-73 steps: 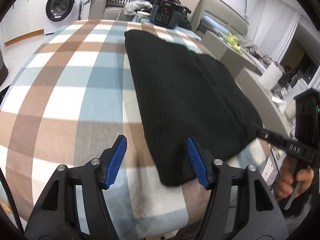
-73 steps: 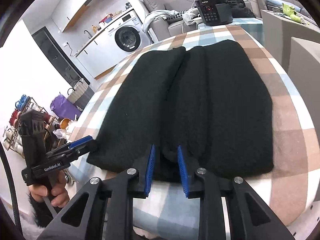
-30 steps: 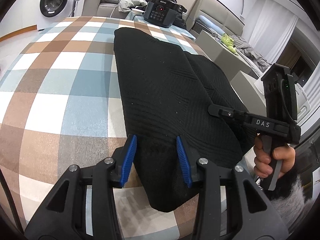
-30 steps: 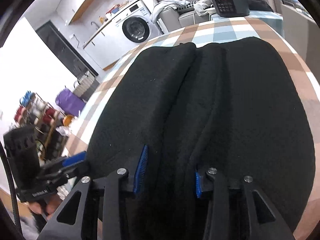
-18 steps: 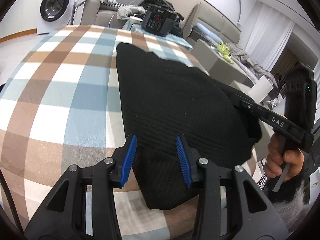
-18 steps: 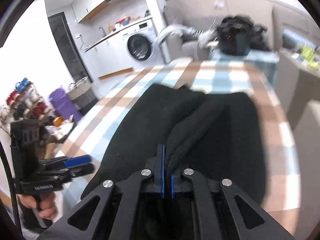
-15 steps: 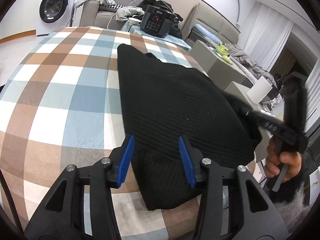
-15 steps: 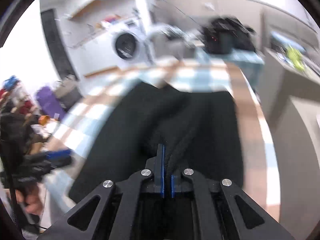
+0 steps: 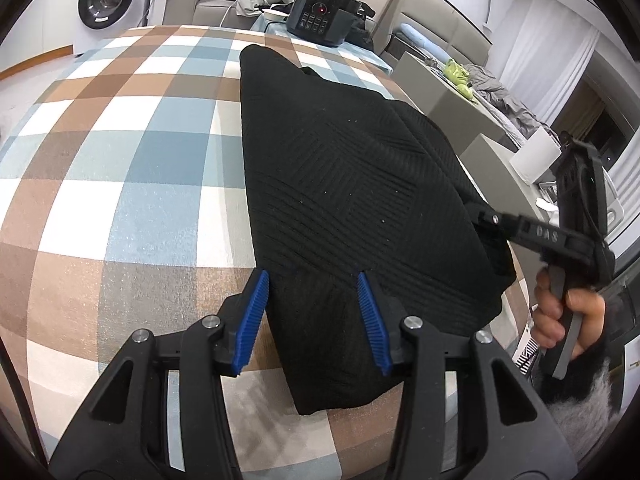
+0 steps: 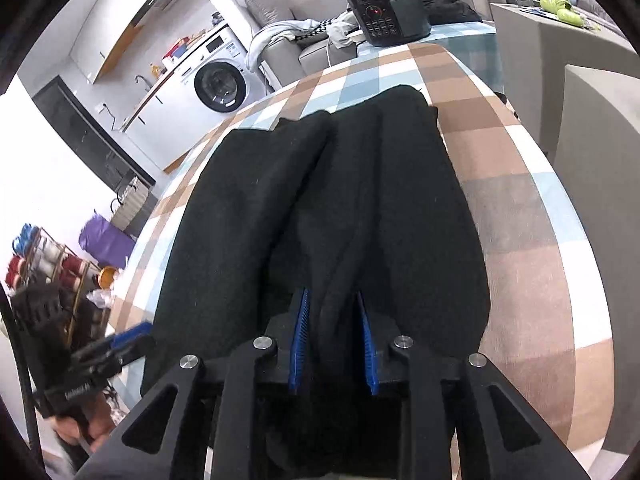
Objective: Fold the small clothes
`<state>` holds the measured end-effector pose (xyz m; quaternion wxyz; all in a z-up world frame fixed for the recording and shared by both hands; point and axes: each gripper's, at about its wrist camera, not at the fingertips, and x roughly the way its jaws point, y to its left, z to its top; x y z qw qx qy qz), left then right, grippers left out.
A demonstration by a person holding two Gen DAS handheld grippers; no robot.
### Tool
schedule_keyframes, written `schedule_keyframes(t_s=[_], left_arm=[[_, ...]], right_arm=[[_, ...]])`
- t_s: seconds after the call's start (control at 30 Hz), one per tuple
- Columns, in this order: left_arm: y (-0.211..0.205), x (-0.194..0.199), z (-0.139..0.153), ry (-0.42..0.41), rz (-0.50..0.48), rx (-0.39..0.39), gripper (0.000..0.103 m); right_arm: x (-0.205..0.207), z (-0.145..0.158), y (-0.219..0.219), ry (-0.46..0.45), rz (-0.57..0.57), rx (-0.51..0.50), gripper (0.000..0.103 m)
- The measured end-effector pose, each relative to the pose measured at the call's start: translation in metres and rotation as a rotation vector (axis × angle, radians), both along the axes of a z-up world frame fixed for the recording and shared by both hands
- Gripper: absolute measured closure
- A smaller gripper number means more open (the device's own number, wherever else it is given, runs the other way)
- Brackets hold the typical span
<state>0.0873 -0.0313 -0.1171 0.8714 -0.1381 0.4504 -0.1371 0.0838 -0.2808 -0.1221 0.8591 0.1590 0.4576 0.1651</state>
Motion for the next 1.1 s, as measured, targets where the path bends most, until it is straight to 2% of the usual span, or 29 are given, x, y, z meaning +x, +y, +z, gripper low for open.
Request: schedule_keyframes(t_s=[0.13, 0.3, 0.33, 0.37, 0.4, 0.43, 0.57, 0.67, 0.8, 0.87, 1.03, 1.1], left_arm=[[0.004, 0.002, 0.001, -0.004, 0.007, -0.007, 0.061], [0.012, 0.01, 0.001, -0.006, 0.028, -0.014, 0.061], [0.014, 0.012, 0.001, -0.006, 0.033, -0.013, 0.061], [0.015, 0.013, 0.001, -0.006, 0.037, -0.013, 0.061], [0.018, 0.016, 0.001, -0.006, 0.043, -0.014, 0.061], [0.02, 0.018, 0.001, -0.007, 0.048, -0.016, 0.061], [0.028, 0.026, 0.003, -0.012, 0.067, -0.023, 0.061], [0.032, 0.03, 0.003, -0.011, 0.072, -0.026, 0.061], [0.03, 0.035, -0.001, 0.002, 0.071, -0.022, 0.061], [0.028, 0.034, -0.001, 0.002, 0.068, -0.015, 0.061], [0.027, 0.032, -0.003, 0.0, 0.071, -0.019, 0.061], [0.027, 0.032, -0.004, 0.002, 0.07, -0.019, 0.061]], right_arm=[[0.033, 0.0, 0.001, 0.037, -0.027, 0.035, 0.073], [0.083, -0.007, 0.011, 0.082, -0.05, -0.013, 0.073], [0.091, -0.009, 0.013, 0.086, -0.052, -0.029, 0.074], [0.098, -0.009, 0.016, 0.086, -0.053, -0.062, 0.081], [0.104, -0.009, 0.018, 0.077, -0.053, -0.086, 0.091], [0.107, -0.006, 0.02, 0.064, -0.045, -0.099, 0.096], [0.1, 0.035, 0.027, -0.112, -0.02, -0.193, 0.098], [0.108, 0.039, 0.019, -0.124, -0.043, -0.245, 0.098], [0.126, 0.004, 0.008, 0.005, -0.073, -0.273, 0.098], [0.124, 0.0, 0.004, 0.025, -0.078, -0.271, 0.097], [0.092, 0.029, 0.001, -0.063, -0.114, -0.262, 0.083], [0.078, 0.042, 0.005, -0.083, -0.086, -0.22, 0.079]])
